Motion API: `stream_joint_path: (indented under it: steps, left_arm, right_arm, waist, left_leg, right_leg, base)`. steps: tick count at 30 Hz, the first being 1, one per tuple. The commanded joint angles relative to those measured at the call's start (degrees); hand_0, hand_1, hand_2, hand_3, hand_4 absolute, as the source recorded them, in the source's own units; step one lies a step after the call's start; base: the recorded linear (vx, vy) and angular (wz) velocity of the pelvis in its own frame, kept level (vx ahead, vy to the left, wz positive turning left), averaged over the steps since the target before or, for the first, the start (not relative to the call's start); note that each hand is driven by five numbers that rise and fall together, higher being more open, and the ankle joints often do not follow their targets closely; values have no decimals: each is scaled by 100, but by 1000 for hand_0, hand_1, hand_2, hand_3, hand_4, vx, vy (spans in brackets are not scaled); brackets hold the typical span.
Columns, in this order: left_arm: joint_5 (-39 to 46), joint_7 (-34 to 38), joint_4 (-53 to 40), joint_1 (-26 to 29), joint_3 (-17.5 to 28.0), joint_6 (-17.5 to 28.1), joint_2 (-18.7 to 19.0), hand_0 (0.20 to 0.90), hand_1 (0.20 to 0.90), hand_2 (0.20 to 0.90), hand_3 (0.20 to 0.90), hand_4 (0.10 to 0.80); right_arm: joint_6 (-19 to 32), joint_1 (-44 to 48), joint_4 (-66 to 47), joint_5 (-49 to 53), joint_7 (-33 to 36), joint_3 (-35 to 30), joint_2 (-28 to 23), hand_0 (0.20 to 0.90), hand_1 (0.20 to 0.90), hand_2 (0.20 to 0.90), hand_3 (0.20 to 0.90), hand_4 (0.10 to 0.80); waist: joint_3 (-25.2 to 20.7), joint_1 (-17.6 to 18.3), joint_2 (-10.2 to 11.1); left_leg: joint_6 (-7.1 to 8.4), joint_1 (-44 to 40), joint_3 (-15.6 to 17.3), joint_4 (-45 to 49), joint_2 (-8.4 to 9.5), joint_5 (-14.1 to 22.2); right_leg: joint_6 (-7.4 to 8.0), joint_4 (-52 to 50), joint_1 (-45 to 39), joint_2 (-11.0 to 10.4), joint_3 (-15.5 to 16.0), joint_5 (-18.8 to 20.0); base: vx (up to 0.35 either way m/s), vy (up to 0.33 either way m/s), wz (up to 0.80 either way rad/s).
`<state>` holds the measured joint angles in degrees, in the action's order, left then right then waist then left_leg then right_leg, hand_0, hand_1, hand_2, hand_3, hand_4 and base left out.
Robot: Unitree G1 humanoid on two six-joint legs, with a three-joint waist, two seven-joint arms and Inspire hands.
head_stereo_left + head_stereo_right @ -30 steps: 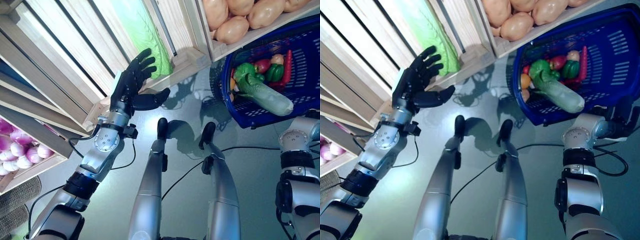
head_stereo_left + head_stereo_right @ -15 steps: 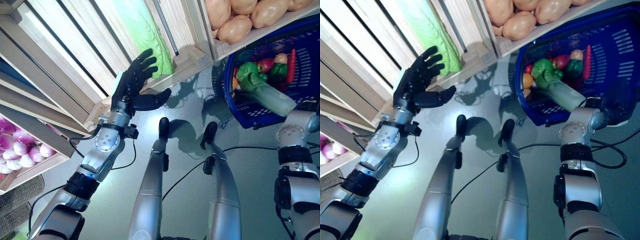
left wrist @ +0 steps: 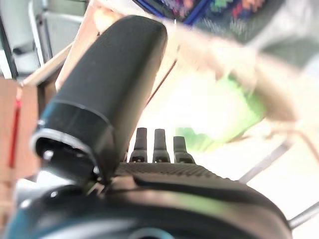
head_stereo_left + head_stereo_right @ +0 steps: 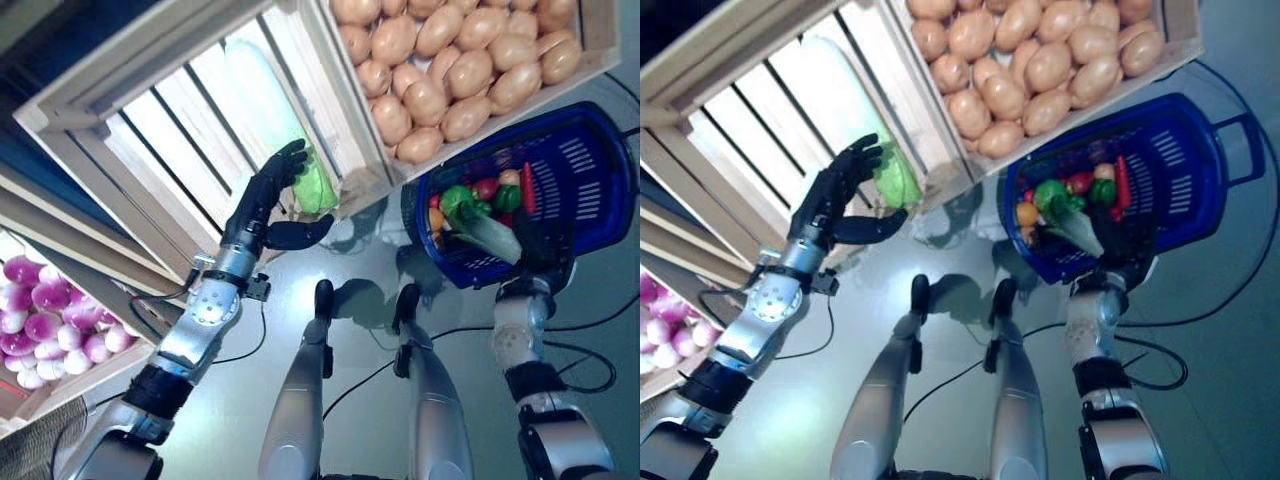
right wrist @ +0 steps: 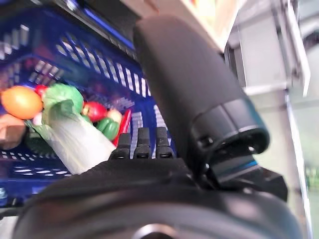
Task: Put vegetables into the basket
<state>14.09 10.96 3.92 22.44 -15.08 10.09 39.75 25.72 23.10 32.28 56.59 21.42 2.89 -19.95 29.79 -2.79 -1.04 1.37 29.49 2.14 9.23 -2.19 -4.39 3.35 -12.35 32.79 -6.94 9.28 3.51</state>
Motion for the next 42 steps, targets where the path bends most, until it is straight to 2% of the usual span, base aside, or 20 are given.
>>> stream_joint_path:
  steps: [1, 6, 9, 10, 12, 15, 18, 21, 23, 28, 31, 35, 39, 42]
  left_arm:
    - [-784, 172, -676, 39, 729, 279, 333, 900, 900, 900, 900, 800]
    - [-1936, -77, -887, -308, 1475, 32, 1060, 900, 900, 900, 900, 800]
    - [-2421, -105, -893, -413, 1639, 14, 1344, 900, 900, 900, 900, 800]
    - [-3045, -154, -856, -468, 1759, 21, 1662, 900, 900, 900, 900, 800]
    - [-3673, -175, -823, -446, 1749, -3, 1984, 900, 900, 900, 900, 800]
    - [-4303, -332, -798, -242, 1541, -50, 2505, 900, 900, 900, 900, 800]
    - [-4807, -366, -699, 50, 1109, -129, 2905, 900, 900, 900, 900, 800]
    - [-5352, -253, -628, 358, 712, -181, 3084, 900, 900, 900, 900, 800]
    - [-5750, 41, -178, 1036, -51, -118, 3226, 900, 900, 900, 900, 800]
    - [-5988, 538, 585, 2153, -1326, 162, 3326, 900, 900, 900, 900, 800]
    - [-5994, 1071, 1002, 2544, -1854, 55, 3239, 900, 900, 900, 900, 800]
    - [-6000, 1957, 1425, 2709, -2110, 103, 3020, 900, 900, 900, 900, 800]
    - [-6463, 2357, 1891, 2860, -2289, 257, 2625, 900, 900, 900, 900, 800]
    - [-6538, 2600, 2173, 2904, -2407, 99, 2423, 900, 900, 900, 900, 800]
  right_arm:
    - [72, -331, -742, -628, -621, -138, -496, 900, 900, 900, 900, 800]
    - [-409, -1019, -670, -1765, -1018, 239, -566, 900, 900, 900, 900, 800]
    - [-565, -1246, -549, -1790, -1201, 355, -542, 900, 900, 900, 900, 800]
    - [-690, -1435, -343, -1887, -1319, 443, -546, 900, 900, 900, 900, 800]
    - [-839, -1547, -183, -1993, -1415, 533, -622, 900, 900, 900, 900, 800]
    - [-936, -1659, -24, -1919, -1431, 628, -758, 900, 900, 900, 900, 800]
    - [-978, -1737, 100, -1882, -1484, 709, -892, 900, 900, 900, 900, 800]
    - [-1023, -1738, 83, -1934, -1513, 827, -966, 900, 900, 900, 900, 800]
    - [-922, -1564, 245, -1826, -1559, 989, -1066, 900, 900, 900, 900, 800]
    - [-864, -1335, 239, -1749, -1565, 1173, -1190, 900, 900, 900, 900, 800]
    - [-881, -1293, 197, -1637, -1534, 1202, -1197, 900, 900, 900, 900, 800]
    - [-836, -1219, 160, -1753, -1576, 1280, -1185, 900, 900, 900, 900, 800]
    - [-910, -1018, 82, -1908, -1504, 1383, -1220, 900, 900, 900, 900, 800]
    - [-941, -901, 6, -1916, -1426, 1408, -1293, 900, 900, 900, 900, 800]
  waist:
    - [1, 94, -143]
    - [-204, 135, -182]
    - [-338, 144, -184]
    - [-459, 162, -205]
    - [-520, 192, -232]
    - [-540, 245, -263]
    - [-515, 317, -270]
    - [-469, 365, -239]
    - [-364, 423, -170]
    - [-149, 487, -40]
    - [-40, 502, 41]
    - [1, 490, 108]
    - [1, 487, 162]
    - [1, 501, 188]
  left_leg:
    - [332, -180, -15, -145, -7, -82]
    - [372, -797, 89, -543, -76, -117]
    - [398, -968, 97, -684, -79, -136]
    - [409, -1149, 100, -829, -77, -150]
    - [419, -1246, 133, -873, -74, -146]
    - [423, -1280, 155, -778, -49, -81]
    - [433, -1277, 149, -622, -44, -30]
    - [415, -1250, 154, -482, -36, 16]
    - [414, -1101, 158, -268, -52, 62]
    - [394, -753, 194, 182, -120, 143]
    - [402, -531, 183, 473, -190, 195]
    - [409, -173, 195, 777, -245, 249]
    - [397, 150, 163, 912, -265, 255]
    - [401, 361, 169, 1022, -278, 265]
  right_leg:
    - [133, 58, -653, 81, 125, -152]
    - [171, 407, -1245, -42, 161, -161]
    - [191, 535, -1440, -91, 191, -160]
    - [213, 651, -1614, -123, 221, -160]
    - [217, 689, -1712, -149, 269, -180]
    - [195, 598, -1755, -168, 331, -272]
    - [177, 461, -1780, -176, 375, -351]
    - [182, 377, -1752, -196, 388, -373]
    - [159, 235, -1625, -191, 388, -404]
    - [108, -169, -1279, -144, 315, -500]
    - [66, -433, -1100, -101, 243, -591]
    - [11, -671, -804, -47, 169, -673]
    - [-11, -903, -467, 9, 73, -742]
    - [-15, -1037, -240, 21, 14, -767]
  base:
    - [36, 119, -5]
    - [56, 110, -14]
    - [77, 67, 1]
    - [94, 83, 11]
    - [67, 97, 9]
    - [30, 62, 2]
    - [50, 21, 2]
    - [22, -1, 3]
    - [0, 0, 0]
    - [-31, 2, -2]
    - [2, -3, -2]
    - [-8, 3, -9]
    - [-26, 21, -1]
    - [-55, 46, -2]
